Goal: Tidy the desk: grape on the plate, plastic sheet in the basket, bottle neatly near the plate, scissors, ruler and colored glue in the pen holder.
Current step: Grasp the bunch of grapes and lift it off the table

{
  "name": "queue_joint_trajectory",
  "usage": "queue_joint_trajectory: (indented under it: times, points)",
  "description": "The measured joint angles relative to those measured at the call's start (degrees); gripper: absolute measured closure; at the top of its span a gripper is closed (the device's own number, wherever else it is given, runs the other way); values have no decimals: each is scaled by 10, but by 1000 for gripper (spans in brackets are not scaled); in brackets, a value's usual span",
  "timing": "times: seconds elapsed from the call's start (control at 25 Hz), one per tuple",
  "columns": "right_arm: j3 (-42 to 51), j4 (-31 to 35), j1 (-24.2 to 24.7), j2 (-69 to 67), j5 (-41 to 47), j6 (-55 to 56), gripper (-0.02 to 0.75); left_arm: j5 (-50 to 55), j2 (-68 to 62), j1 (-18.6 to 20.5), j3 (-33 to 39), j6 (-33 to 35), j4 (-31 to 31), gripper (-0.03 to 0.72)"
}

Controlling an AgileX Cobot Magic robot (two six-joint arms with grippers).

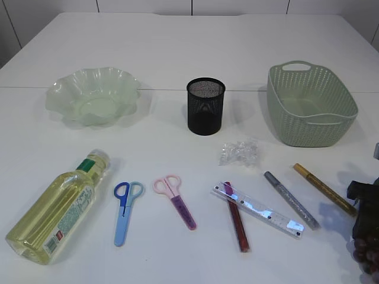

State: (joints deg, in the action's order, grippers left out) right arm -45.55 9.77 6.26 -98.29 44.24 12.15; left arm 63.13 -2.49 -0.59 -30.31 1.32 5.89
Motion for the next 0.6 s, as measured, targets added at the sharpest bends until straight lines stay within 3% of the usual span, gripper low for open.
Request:
queue_joint_trajectory:
  times: [0.44,0.6]
  points:
    - [0,1,-1,0,0,1,453,0,0,0,0,0,0,327]
    - [0,1,-1,0,1,1,487,0,0,0,0,0,0,327]
